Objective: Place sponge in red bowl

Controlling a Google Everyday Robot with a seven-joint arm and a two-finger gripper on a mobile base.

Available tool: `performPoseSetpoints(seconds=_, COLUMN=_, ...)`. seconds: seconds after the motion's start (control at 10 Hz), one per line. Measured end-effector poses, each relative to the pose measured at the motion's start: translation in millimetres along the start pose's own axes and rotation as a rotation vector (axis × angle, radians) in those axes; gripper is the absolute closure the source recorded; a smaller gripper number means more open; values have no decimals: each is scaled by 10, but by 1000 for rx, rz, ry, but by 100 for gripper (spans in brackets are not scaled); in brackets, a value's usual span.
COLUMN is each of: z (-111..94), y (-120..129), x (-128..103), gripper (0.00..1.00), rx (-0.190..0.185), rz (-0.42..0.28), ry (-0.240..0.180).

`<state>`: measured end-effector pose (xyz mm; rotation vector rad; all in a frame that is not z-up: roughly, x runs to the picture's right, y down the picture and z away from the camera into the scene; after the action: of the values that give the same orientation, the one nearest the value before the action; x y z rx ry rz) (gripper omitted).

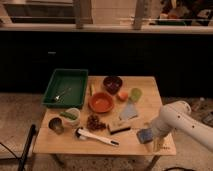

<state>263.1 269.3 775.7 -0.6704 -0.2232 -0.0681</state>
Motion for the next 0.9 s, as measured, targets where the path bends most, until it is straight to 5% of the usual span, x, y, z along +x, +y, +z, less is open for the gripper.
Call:
performPoseSetpoints(seconds=0.5, z=137, y=-119, x=64, gripper=20, rx=-28, rz=-12, ry=-112)
performPoseSetpoints(seconds=0.9, z=236, y=-202, x=138, gripper=20, rx=-42, rz=-9, ry=-156)
